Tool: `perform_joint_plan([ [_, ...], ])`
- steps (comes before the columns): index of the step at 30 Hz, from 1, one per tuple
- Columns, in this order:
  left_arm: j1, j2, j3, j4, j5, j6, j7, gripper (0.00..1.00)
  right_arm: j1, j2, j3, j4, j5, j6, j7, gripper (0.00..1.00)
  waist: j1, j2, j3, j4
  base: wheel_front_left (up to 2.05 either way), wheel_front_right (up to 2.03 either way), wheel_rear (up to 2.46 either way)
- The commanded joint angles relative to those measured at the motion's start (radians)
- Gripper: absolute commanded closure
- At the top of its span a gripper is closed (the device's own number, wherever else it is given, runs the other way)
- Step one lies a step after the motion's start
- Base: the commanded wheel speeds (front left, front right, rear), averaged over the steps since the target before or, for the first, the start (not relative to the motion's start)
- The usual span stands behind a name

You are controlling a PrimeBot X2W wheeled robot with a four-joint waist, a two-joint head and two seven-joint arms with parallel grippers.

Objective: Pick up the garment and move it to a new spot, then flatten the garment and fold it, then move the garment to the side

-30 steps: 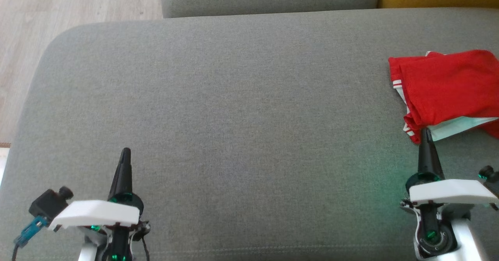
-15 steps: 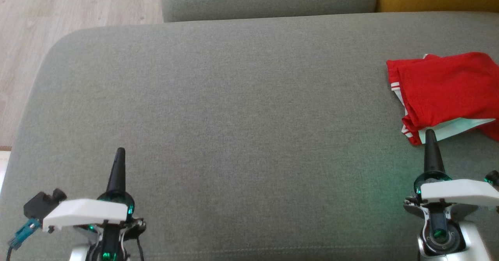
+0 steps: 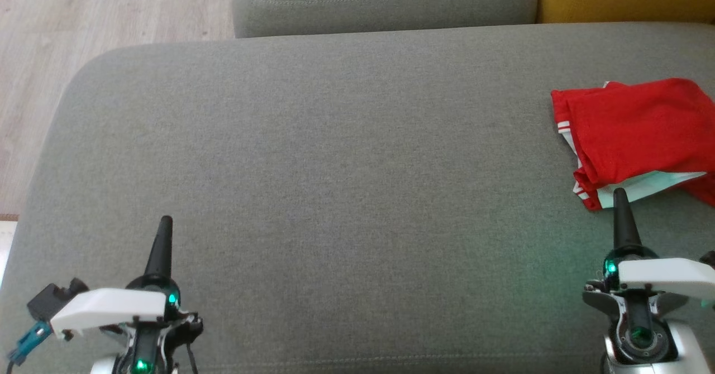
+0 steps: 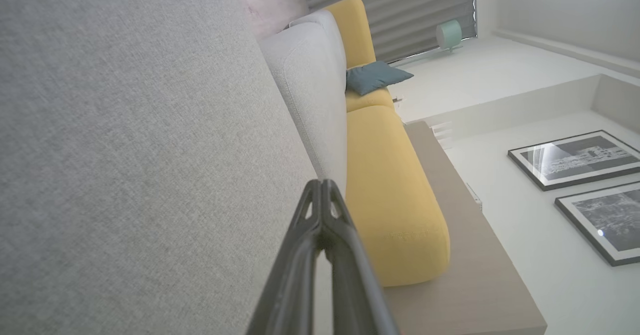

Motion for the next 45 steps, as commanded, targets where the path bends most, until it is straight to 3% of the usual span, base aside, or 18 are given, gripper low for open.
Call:
perform_joint_plan([
  [1, -0.059, 0.019, 0.033, -0.026, -0.032, -0.009, 0.008, 1.0, -0.022, -0.018, 0.009, -0.031, 0.04, 0.003, 0.01, 1.0, 0.0, -0.0001, -0.002, 0.0, 0.0, 0.0, 0.0],
  [32, -0.077, 0.019, 0.099, 0.013, -0.326, -0.023, 0.099, 1.0, -0.018, -0.017, -0.023, -0.028, 0.396, 0.003, 0.099, 1.0, 0.0, -0.0001, -0.033, -0.003, 0.0, 0.0, 0.0],
  [45, -0.078, 0.016, 0.106, 0.014, -0.328, -0.024, 0.105, 1.0, -0.018, -0.014, -0.029, -0.028, 0.4, 0.003, 0.105, 1.0, 0.0, -0.0001, -0.034, -0.003, 0.0, 0.0, 0.0],
])
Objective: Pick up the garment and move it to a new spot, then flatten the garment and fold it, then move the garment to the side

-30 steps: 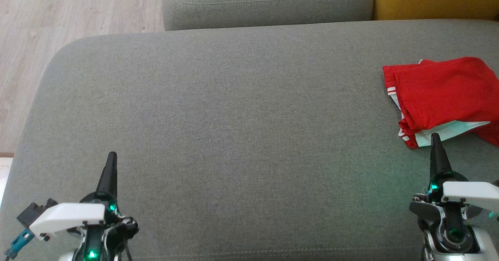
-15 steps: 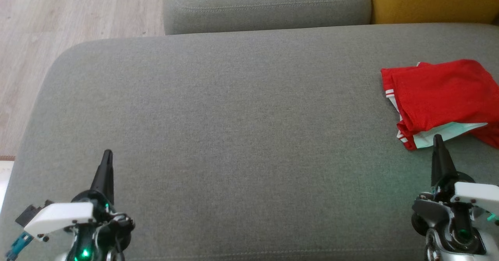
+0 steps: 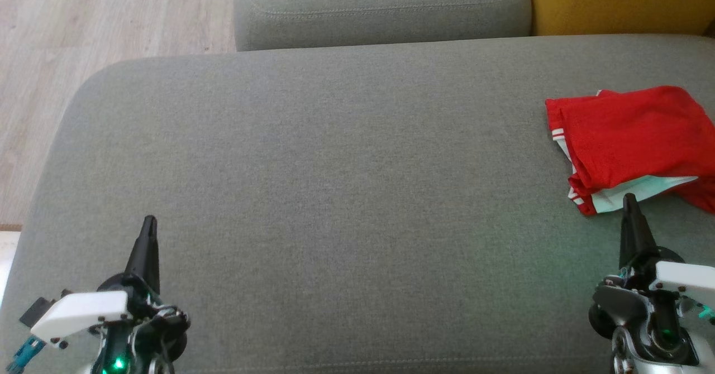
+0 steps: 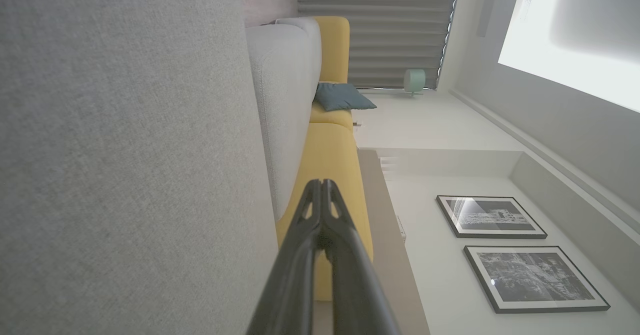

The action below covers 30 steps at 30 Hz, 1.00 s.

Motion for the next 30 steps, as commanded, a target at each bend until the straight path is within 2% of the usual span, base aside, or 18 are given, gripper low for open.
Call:
perform_joint_plan([
  [1, -0.058, 0.016, 0.036, -0.027, -0.003, -0.007, 0.008, 1.0, -0.019, -0.013, 0.018, -0.032, 0.005, 0.003, 0.01, 1.0, 0.0, -0.0001, 0.0, 0.0, 0.0, 0.0, 0.0],
  [30, -0.058, 0.009, 0.046, -0.026, 0.005, -0.007, 0.016, 1.0, -0.02, -0.006, 0.009, -0.031, -0.003, 0.003, 0.017, 1.0, 0.0, -0.0001, 0.0, 0.0, 0.0, 0.0, 0.0],
])
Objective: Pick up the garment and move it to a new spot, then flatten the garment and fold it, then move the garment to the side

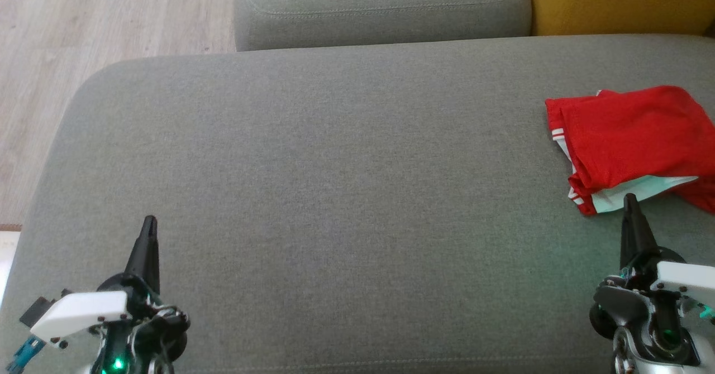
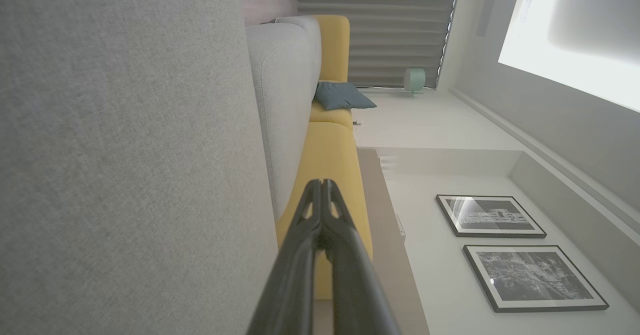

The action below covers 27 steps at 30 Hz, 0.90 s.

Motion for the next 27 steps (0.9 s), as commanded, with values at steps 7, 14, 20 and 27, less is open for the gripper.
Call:
perform_joint_plan([
  [7, -0.058, 0.009, 0.043, -0.026, 0.006, -0.007, 0.009, 1.0, -0.02, -0.006, 0.015, -0.032, -0.004, 0.003, 0.01, 1.0, 0.0, 0.0, 0.0, 0.0, 0.0, 0.0, 0.0],
  [14, -0.059, 0.007, 0.045, -0.026, 0.008, -0.007, 0.01, 1.0, -0.02, -0.005, 0.013, -0.032, -0.006, 0.003, 0.011, 1.0, 0.0, 0.0, 0.0, 0.0, 0.0, 0.0, 0.0],
  [20, -0.059, 0.006, 0.046, -0.026, 0.009, -0.007, 0.011, 1.0, -0.02, -0.004, 0.011, -0.032, -0.007, 0.003, 0.012, 1.0, 0.0, 0.0, 0.0, 0.0, 0.0, 0.0, 0.0],
  [27, -0.059, 0.005, 0.048, -0.026, 0.011, -0.007, 0.013, 1.0, -0.02, -0.003, 0.01, -0.031, -0.008, 0.003, 0.013, 1.0, 0.0, 0.0, 0.0, 0.0, 0.0, 0.0, 0.0],
])
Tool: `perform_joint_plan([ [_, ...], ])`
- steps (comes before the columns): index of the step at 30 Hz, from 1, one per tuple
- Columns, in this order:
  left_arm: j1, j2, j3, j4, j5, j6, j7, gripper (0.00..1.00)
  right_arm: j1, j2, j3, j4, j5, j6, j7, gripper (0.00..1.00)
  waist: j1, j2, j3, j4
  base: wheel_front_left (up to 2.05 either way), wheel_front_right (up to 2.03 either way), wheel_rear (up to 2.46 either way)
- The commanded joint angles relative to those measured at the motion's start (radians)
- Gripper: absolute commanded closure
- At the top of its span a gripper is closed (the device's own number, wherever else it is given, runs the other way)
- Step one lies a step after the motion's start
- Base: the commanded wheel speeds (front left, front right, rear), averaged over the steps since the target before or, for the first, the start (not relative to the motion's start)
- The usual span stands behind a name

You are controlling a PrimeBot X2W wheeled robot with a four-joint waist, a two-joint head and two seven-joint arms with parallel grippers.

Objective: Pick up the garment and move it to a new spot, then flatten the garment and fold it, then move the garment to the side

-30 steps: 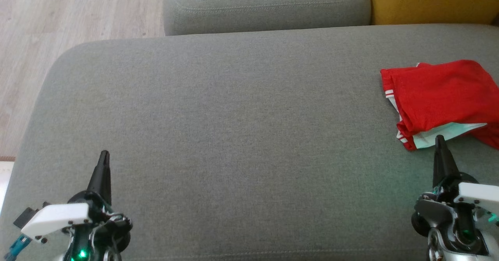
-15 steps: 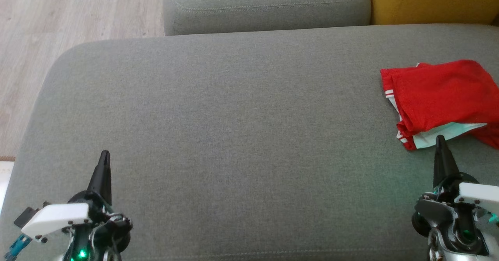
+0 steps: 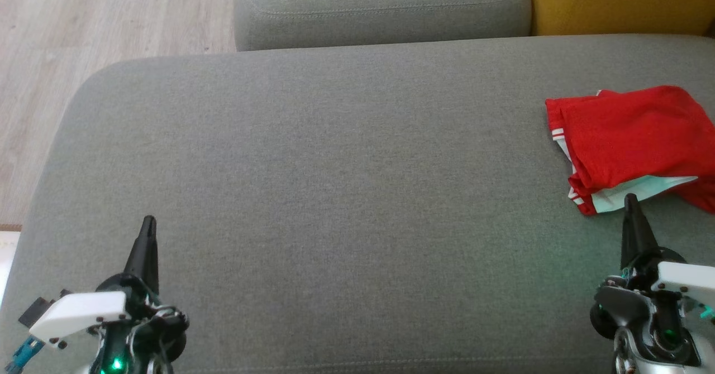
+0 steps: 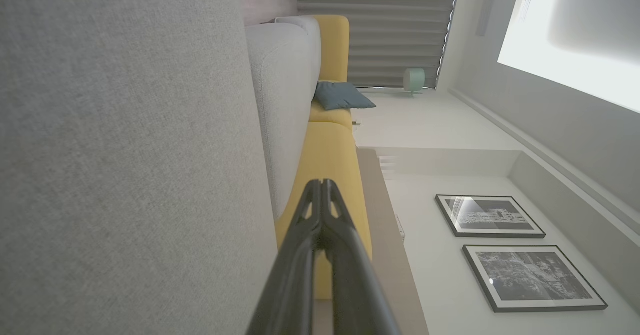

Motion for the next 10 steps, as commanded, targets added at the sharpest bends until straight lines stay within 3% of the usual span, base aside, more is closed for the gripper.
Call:
perform_joint_plan([
  [1, -0.059, 0.008, 0.041, -0.026, 0.009, -0.007, 0.006, 1.0, -0.02, -0.005, 0.017, -0.032, -0.007, 0.003, 0.005, 1.0, 0.0, 0.0, 0.0, 0.0, 0.0, 0.0, 0.0],
  [10, -0.059, 0.007, 0.043, -0.026, 0.011, -0.007, 0.007, 1.0, -0.021, -0.004, 0.015, -0.032, -0.008, 0.003, 0.006, 1.0, 0.0, 0.0, 0.0, 0.0, 0.0, 0.0, 0.0],
])
